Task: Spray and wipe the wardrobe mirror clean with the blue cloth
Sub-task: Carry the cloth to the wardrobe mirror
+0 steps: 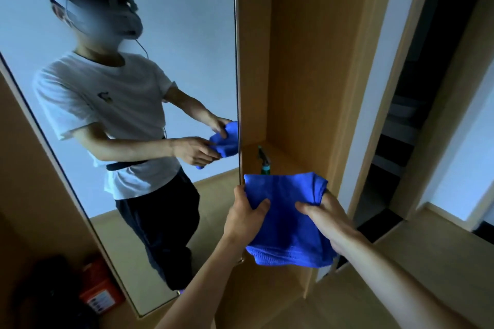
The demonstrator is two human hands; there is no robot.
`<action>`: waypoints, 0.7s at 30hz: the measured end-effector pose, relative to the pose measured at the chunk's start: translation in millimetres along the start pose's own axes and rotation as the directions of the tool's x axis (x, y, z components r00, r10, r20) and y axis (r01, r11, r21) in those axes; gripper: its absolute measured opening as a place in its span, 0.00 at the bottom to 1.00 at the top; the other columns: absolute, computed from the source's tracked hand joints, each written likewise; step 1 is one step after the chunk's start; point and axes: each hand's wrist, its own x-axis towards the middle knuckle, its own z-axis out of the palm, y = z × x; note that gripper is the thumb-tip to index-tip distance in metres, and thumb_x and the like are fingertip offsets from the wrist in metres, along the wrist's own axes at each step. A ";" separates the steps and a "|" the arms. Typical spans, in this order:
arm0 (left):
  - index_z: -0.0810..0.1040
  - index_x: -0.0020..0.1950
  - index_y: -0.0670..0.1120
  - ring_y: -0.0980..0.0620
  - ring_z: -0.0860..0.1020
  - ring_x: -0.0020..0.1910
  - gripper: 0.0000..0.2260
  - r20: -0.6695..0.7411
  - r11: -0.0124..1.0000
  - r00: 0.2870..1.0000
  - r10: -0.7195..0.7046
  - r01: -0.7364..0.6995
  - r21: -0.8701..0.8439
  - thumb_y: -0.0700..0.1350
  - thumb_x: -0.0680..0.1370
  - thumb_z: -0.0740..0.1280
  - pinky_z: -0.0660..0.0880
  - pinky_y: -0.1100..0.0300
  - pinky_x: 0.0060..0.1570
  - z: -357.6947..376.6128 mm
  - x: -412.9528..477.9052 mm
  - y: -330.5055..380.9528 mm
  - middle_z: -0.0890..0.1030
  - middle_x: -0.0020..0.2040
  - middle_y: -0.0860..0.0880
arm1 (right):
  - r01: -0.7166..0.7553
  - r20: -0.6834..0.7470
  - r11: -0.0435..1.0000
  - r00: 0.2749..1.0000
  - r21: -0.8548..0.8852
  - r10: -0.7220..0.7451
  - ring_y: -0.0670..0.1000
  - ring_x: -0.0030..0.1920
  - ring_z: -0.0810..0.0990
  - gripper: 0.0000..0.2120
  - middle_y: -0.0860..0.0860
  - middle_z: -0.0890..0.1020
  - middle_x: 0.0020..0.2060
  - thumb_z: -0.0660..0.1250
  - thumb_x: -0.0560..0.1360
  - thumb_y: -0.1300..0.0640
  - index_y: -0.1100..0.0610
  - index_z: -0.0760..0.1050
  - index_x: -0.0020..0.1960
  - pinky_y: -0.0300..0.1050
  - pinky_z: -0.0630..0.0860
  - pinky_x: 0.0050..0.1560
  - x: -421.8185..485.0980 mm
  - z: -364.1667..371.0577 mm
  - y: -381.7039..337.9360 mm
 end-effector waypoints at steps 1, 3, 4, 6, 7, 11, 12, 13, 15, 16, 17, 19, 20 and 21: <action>0.62 0.73 0.48 0.43 0.81 0.59 0.25 -0.010 1.000 1.000 0.000 0.000 0.015 0.51 0.81 0.69 0.79 0.45 0.60 -2.6 3.7 1.9 0.79 0.65 0.44 | 0.011 0.017 1.000 1.000 0.002 -0.011 0.45 0.46 0.80 0.09 0.47 0.83 0.48 0.69 0.77 0.61 0.49 0.76 0.53 0.40 0.73 0.41 4.9 1.7 -2.7; 0.62 0.74 0.47 0.43 0.80 0.59 0.25 -0.025 0.999 1.000 0.003 -0.001 0.048 0.51 0.81 0.68 0.78 0.46 0.59 -6.9 12.4 3.7 0.79 0.64 0.45 | 0.027 0.037 1.000 0.999 -0.006 -0.026 0.48 0.47 0.81 0.08 0.49 0.83 0.47 0.69 0.77 0.62 0.50 0.76 0.51 0.43 0.76 0.44 15.6 4.9 -6.6; 0.62 0.74 0.47 0.43 0.80 0.59 0.25 -0.030 0.998 1.000 0.003 -0.001 0.061 0.51 0.82 0.68 0.78 0.47 0.59 -8.5 16.0 4.9 0.79 0.63 0.45 | 0.030 0.050 0.999 0.998 -0.016 -0.029 0.50 0.48 0.82 0.08 0.50 0.84 0.47 0.69 0.76 0.61 0.50 0.77 0.51 0.47 0.78 0.47 21.3 5.8 -7.1; 0.62 0.73 0.47 0.44 0.81 0.58 0.24 -0.036 0.997 0.999 0.006 -0.003 0.077 0.51 0.82 0.67 0.78 0.48 0.59 -10.1 23.1 5.8 0.79 0.62 0.46 | 0.039 0.072 0.999 0.997 -0.031 -0.036 0.52 0.48 0.83 0.06 0.51 0.84 0.46 0.70 0.76 0.61 0.52 0.78 0.51 0.49 0.79 0.49 32.5 6.4 -7.1; 0.62 0.73 0.47 0.45 0.81 0.56 0.23 -0.038 0.997 0.999 0.008 -0.004 0.082 0.51 0.82 0.67 0.79 0.48 0.58 -9.9 25.6 6.3 0.79 0.61 0.47 | 0.042 0.081 0.999 0.996 -0.030 -0.040 0.53 0.48 0.83 0.06 0.52 0.84 0.46 0.70 0.76 0.61 0.53 0.78 0.51 0.48 0.78 0.48 37.1 6.1 -6.9; 0.62 0.73 0.48 0.46 0.82 0.53 0.23 -0.058 0.991 0.998 0.007 0.001 0.133 0.52 0.82 0.67 0.79 0.49 0.56 0.3 35.4 9.2 0.80 0.61 0.47 | 0.048 0.113 0.999 0.993 -0.020 -0.046 0.52 0.45 0.82 0.04 0.55 0.84 0.45 0.69 0.77 0.61 0.57 0.78 0.52 0.45 0.76 0.41 54.9 -0.7 -3.3; 0.62 0.74 0.48 0.45 0.82 0.55 0.24 -0.067 0.989 0.998 0.006 0.004 0.146 0.52 0.82 0.67 0.79 0.48 0.57 4.4 38.6 10.7 0.80 0.60 0.47 | 0.049 0.119 0.999 0.992 -0.016 -0.047 0.52 0.45 0.83 0.04 0.55 0.84 0.46 0.69 0.77 0.60 0.57 0.78 0.52 0.45 0.77 0.41 61.0 -3.3 -1.5; 0.61 0.75 0.48 0.44 0.82 0.57 0.25 -0.073 0.988 0.997 0.007 0.004 0.151 0.52 0.82 0.67 0.79 0.48 0.58 8.8 41.9 12.8 0.80 0.60 0.47 | 0.053 0.124 0.998 0.991 -0.015 -0.051 0.52 0.44 0.83 0.04 0.56 0.84 0.46 0.69 0.77 0.60 0.57 0.78 0.52 0.46 0.78 0.43 67.8 -6.4 0.2; 0.60 0.75 0.48 0.43 0.81 0.59 0.25 -0.083 0.987 0.996 0.013 0.001 0.160 0.52 0.82 0.67 0.78 0.49 0.59 18.9 49.1 18.9 0.78 0.60 0.48 | 0.054 0.131 0.999 0.990 -0.001 -0.053 0.53 0.45 0.83 0.04 0.56 0.84 0.46 0.69 0.77 0.60 0.56 0.79 0.51 0.51 0.79 0.49 83.0 -13.8 2.5; 0.61 0.74 0.48 0.43 0.81 0.59 0.24 -0.093 0.986 0.996 0.016 0.000 0.164 0.51 0.82 0.67 0.78 0.48 0.59 25.0 53.7 22.5 0.78 0.60 0.48 | 0.055 0.141 0.998 0.988 0.007 -0.055 0.53 0.46 0.83 0.04 0.55 0.84 0.46 0.69 0.77 0.60 0.55 0.79 0.51 0.52 0.79 0.52 90.6 -18.5 3.1; 0.63 0.71 0.48 0.42 0.81 0.58 0.22 -0.109 0.986 0.994 0.016 0.002 0.166 0.51 0.82 0.67 0.77 0.47 0.59 31.6 58.8 25.7 0.79 0.60 0.47 | 0.052 0.153 0.999 0.987 0.011 -0.053 0.53 0.47 0.83 0.04 0.54 0.84 0.46 0.69 0.77 0.60 0.54 0.79 0.51 0.53 0.79 0.53 98.4 -24.0 3.5; 0.64 0.67 0.46 0.41 0.80 0.58 0.20 -0.143 0.986 0.990 0.008 0.016 0.165 0.51 0.82 0.68 0.77 0.46 0.58 46.0 70.1 32.0 0.80 0.60 0.44 | 0.048 0.172 0.999 0.984 0.014 -0.050 0.53 0.48 0.83 0.04 0.52 0.84 0.47 0.70 0.77 0.58 0.52 0.79 0.51 0.55 0.78 0.56 117.5 -35.8 5.5; 0.65 0.66 0.46 0.42 0.80 0.57 0.19 -0.154 0.987 0.988 0.002 0.023 0.158 0.51 0.81 0.68 0.78 0.45 0.58 52.5 75.8 35.0 0.80 0.60 0.44 | 0.053 0.176 0.999 0.983 0.007 -0.054 0.53 0.48 0.83 0.04 0.52 0.84 0.46 0.70 0.76 0.57 0.52 0.79 0.51 0.57 0.78 0.56 127.7 -41.1 6.6; 0.65 0.66 0.46 0.42 0.81 0.57 0.19 -0.164 0.989 0.987 -0.002 0.027 0.146 0.51 0.81 0.68 0.78 0.45 0.57 58.5 82.2 37.2 0.80 0.59 0.44 | 0.062 0.180 0.998 0.982 -0.002 -0.061 0.53 0.48 0.83 0.05 0.52 0.85 0.46 0.71 0.75 0.55 0.51 0.79 0.50 0.58 0.79 0.56 138.5 -46.2 7.7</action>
